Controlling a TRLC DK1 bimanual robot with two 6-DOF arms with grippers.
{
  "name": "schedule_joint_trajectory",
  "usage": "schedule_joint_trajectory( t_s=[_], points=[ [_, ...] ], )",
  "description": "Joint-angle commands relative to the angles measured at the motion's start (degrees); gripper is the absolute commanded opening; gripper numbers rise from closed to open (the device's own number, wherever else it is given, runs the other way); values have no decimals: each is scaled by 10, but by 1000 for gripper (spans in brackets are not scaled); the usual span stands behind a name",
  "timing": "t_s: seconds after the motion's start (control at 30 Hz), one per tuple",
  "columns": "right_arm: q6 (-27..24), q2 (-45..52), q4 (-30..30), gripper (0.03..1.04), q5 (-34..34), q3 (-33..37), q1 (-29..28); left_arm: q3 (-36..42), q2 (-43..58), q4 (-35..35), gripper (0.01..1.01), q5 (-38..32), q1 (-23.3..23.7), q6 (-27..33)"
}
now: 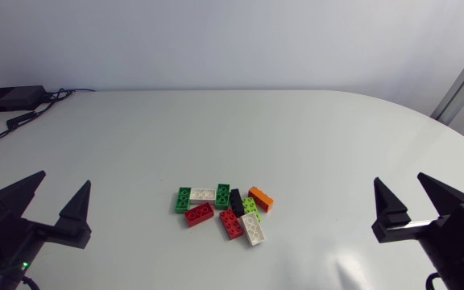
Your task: Sort duplo bricks by size, large to the right and small to the left
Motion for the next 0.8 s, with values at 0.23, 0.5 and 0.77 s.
schedule_joint_trajectory(
  t_s=[0.23,0.5,0.77],
  points=[
    [4,-4,-11,1002,2,-22,-9,-13,-9,9,985,-5,0,5],
    [4,-4,-10,1002,2,-22,-12,-13,-10,9,985,-5,15,2],
    [4,-4,-9,1002,1,-22,-13,-13,-10,9,985,-5,-3,0]
  ],
)
